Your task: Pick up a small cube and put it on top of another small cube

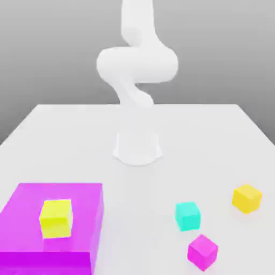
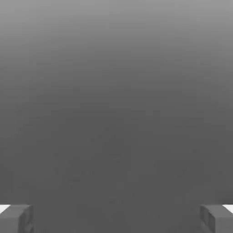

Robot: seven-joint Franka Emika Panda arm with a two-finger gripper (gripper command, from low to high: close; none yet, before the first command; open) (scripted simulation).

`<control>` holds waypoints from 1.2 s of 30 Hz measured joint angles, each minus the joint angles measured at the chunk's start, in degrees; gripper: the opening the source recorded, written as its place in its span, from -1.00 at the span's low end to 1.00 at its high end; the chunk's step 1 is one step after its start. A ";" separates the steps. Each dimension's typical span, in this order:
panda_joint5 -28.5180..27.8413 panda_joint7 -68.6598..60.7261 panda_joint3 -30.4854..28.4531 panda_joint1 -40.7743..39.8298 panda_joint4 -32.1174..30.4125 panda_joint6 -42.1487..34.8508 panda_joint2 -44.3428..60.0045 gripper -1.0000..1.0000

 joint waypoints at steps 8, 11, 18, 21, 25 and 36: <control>0.63 2.85 4.87 2.75 -11.08 11.53 17.03 0.00; 0.60 4.12 6.72 3.85 -15.24 15.90 23.50 0.00; -0.54 7.82 10.69 6.93 -24.86 25.96 38.46 0.00; -3.15 10.40 10.15 8.09 -26.67 30.50 44.76 0.00; -8.94 14.76 5.32 11.54 -25.46 37.11 53.10 0.00; -8.94 14.84 4.05 12.85 -25.31 37.97 54.07 -1.00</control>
